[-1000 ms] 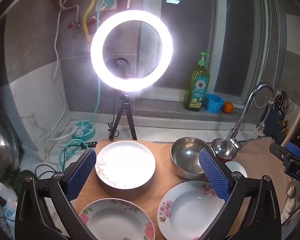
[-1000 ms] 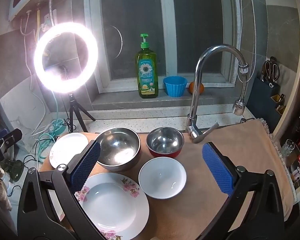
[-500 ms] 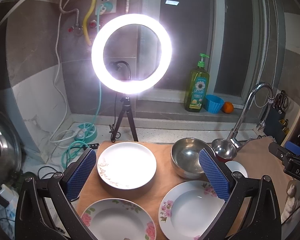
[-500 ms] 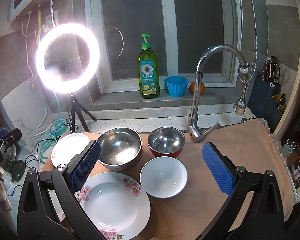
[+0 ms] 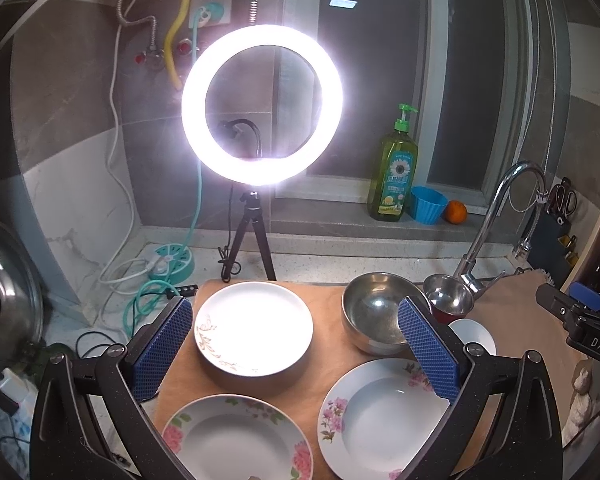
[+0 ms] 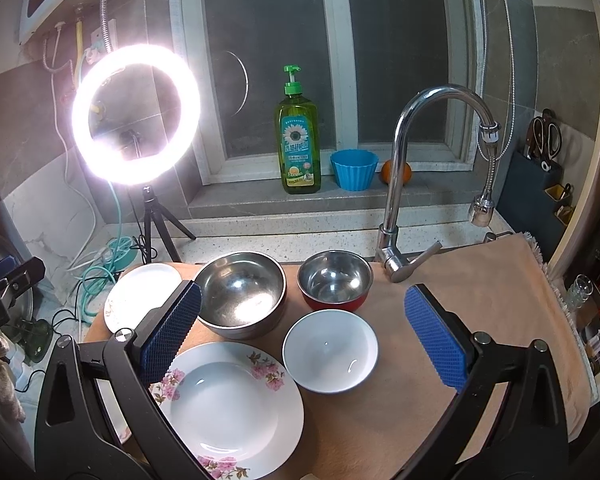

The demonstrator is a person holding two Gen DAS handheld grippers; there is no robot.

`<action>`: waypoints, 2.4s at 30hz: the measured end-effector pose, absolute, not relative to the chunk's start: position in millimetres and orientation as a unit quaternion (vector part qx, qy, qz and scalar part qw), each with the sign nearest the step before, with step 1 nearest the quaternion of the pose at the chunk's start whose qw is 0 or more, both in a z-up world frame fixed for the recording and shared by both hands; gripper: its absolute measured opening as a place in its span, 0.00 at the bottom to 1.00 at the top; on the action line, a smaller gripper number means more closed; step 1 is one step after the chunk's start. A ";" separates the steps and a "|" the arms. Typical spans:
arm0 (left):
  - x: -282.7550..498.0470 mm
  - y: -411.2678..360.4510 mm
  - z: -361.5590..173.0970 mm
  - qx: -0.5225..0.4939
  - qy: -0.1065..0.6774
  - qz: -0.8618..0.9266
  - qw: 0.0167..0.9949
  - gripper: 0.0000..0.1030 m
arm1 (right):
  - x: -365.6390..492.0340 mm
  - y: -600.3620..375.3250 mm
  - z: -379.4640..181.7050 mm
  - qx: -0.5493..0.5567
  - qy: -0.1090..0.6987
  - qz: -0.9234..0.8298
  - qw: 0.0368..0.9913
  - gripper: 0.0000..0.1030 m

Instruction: Organize plates and bowls

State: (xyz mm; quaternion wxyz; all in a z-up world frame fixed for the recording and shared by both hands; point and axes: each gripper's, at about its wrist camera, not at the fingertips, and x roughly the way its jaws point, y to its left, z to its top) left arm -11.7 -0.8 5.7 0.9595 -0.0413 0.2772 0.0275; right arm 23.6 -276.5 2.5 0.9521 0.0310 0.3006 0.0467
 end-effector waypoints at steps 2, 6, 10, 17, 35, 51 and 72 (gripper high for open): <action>-11.4 -1.2 6.4 -0.040 0.277 0.027 0.960 0.99 | 22.7 -274.1 2.3 0.031 0.301 0.046 0.952 1.00; -10.2 -1.7 7.0 -0.040 0.277 0.027 0.960 0.99 | 24.0 -276.5 0.2 0.031 0.300 0.047 0.952 1.00; -9.9 -1.7 7.1 -0.039 0.277 0.028 0.960 0.99 | 25.5 -277.7 0.1 0.032 0.301 0.047 0.952 1.00; -9.9 -1.9 6.8 -0.040 0.278 0.027 0.959 0.99 | 24.5 -272.1 -3.5 0.031 0.303 0.048 0.951 1.00; -5.0 -5.4 3.0 -0.040 0.283 0.022 0.958 0.99 | 26.7 -273.7 -1.8 0.033 0.305 0.048 0.951 1.00; -6.3 -0.5 2.8 -0.044 0.285 0.017 0.957 0.99 | 27.5 -275.9 -0.2 0.034 0.308 0.051 0.950 1.00; 8.2 14.9 -48.7 -0.086 0.381 -0.035 0.920 0.64 | 34.5 -281.7 -46.9 0.060 0.400 0.089 0.910 0.60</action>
